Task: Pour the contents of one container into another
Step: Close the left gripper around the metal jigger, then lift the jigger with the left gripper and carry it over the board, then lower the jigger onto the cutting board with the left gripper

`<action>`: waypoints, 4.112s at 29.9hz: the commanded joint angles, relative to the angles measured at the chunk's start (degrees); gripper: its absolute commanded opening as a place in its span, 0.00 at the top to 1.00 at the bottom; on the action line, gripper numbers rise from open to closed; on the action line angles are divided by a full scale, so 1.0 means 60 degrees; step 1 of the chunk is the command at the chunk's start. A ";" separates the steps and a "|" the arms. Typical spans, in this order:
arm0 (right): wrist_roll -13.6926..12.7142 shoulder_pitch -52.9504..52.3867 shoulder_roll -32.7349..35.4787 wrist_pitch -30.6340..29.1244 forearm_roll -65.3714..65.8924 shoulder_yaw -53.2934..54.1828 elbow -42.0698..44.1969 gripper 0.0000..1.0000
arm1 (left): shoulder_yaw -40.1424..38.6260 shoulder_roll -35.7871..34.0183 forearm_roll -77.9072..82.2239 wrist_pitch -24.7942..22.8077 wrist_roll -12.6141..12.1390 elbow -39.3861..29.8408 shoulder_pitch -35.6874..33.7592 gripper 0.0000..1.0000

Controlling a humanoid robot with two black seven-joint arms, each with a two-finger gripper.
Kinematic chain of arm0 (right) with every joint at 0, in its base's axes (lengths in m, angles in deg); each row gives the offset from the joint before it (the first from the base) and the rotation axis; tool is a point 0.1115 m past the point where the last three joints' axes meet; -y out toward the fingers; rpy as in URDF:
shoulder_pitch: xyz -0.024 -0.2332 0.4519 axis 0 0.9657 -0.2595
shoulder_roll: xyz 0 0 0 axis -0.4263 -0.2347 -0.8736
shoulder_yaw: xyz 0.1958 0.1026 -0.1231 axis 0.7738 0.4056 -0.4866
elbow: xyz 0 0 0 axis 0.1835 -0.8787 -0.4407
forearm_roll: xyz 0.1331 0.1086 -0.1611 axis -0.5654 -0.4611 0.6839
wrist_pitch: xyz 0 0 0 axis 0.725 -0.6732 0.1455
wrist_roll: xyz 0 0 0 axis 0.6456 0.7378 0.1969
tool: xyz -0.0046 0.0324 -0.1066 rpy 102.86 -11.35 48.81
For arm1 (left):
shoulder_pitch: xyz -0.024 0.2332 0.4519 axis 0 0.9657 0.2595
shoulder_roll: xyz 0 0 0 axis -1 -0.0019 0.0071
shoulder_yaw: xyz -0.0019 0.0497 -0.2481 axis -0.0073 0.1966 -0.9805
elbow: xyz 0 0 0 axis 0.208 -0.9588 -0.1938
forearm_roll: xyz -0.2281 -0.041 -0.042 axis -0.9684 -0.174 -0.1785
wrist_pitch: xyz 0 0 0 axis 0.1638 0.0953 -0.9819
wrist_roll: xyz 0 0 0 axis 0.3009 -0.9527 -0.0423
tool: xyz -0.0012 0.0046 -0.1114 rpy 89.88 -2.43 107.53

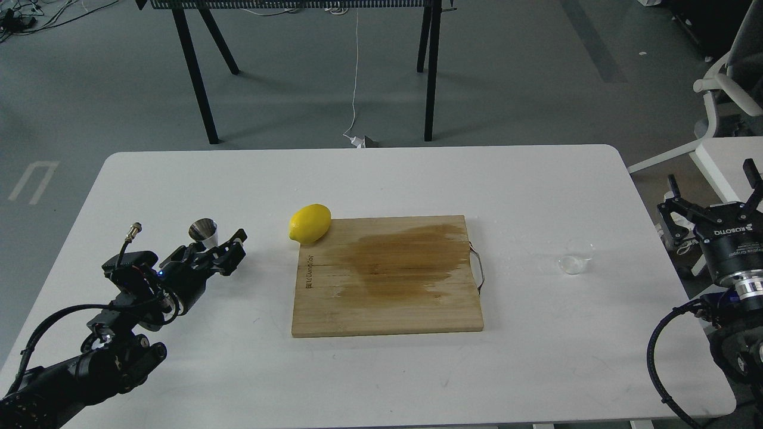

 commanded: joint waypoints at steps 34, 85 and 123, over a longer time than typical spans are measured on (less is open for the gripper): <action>0.0000 0.0088 -0.0002 0.0000 0.0000 -0.0012 -0.0003 0.01 | 0.0646 -0.0083 0.0063 0.0047 0.0000 0.0244 -0.0140 0.83; -0.0014 -0.0029 0.0086 0.0000 0.0074 -0.0218 0.0510 0.01 | 0.3092 0.3008 0.0282 0.0368 0.0000 -0.0826 -0.2879 0.88; -0.0014 0.0058 0.0042 0.0000 0.0074 -0.0218 0.0525 0.01 | 0.4044 0.3008 0.0341 0.0501 0.0000 -0.0621 -0.2074 0.77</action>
